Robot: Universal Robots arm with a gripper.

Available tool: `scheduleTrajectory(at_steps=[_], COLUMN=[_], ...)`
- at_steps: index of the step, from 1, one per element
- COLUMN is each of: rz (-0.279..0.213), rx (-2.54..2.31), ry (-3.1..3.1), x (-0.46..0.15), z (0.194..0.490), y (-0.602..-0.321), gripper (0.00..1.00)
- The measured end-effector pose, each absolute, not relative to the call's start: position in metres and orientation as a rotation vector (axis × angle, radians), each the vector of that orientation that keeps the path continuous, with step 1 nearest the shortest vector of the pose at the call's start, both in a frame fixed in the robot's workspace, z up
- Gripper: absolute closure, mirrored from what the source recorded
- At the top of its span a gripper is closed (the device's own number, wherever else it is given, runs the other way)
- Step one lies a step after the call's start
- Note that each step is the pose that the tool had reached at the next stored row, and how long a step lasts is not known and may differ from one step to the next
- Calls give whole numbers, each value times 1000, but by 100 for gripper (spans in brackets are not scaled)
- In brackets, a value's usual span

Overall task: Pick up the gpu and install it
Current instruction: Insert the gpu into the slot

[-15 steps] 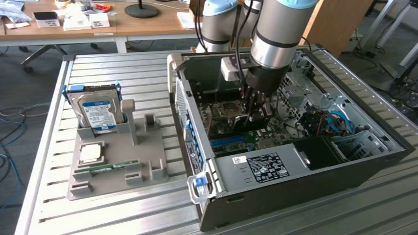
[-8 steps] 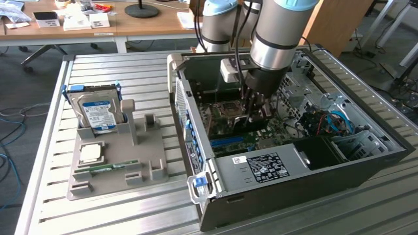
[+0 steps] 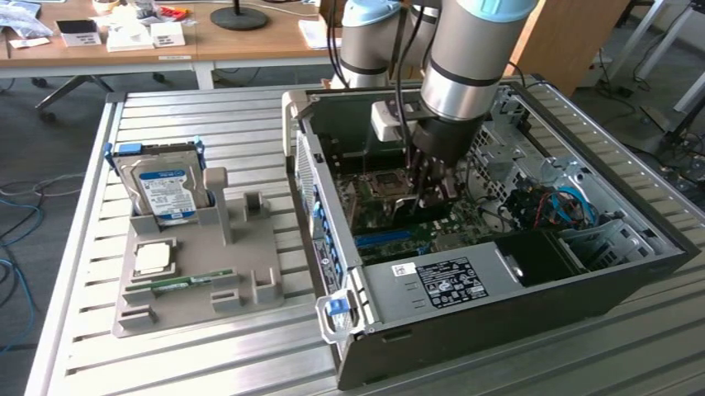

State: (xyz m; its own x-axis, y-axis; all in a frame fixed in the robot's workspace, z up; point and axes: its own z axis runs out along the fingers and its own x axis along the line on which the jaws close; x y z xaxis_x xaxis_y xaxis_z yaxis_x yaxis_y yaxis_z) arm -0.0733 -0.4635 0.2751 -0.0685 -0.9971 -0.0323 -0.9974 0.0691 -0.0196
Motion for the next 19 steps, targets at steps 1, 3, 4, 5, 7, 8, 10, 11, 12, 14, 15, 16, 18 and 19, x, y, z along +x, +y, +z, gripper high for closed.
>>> scheduleTrajectory(at_steps=[1, 3, 4, 5, 7, 8, 10, 11, 12, 14, 15, 16, 18, 19], rz=[12, 12, 12, 12, 12, 12, 11, 11, 11, 11, 11, 11, 11, 11], rx=[-2118, -2119, -2119, -2118, -2118, -2119, -2119, -2119, -2119, -2119, -2119, -2119, -2119, -2119], ry=[2270, 2270, 2270, 2270, 2270, 2270, 2270, 2270, 2270, 2270, 2270, 2270, 2270, 2270], x=[-73, -73, -73, -74, -74, -75, -75, -75, -75, -75, -75, -75, -76, -76], z=[275, 275, 274, 274, 274, 274, 274, 274, 274, 273, 273, 273, 273, 272], y=[-464, -464, -464, -464, -464, -464, -464, -464, -464, -464, -464, -464, -464, -464], gripper=[73, 73, 73, 73, 73, 73, 73, 73, 73, 73, 73, 73, 73, 73])
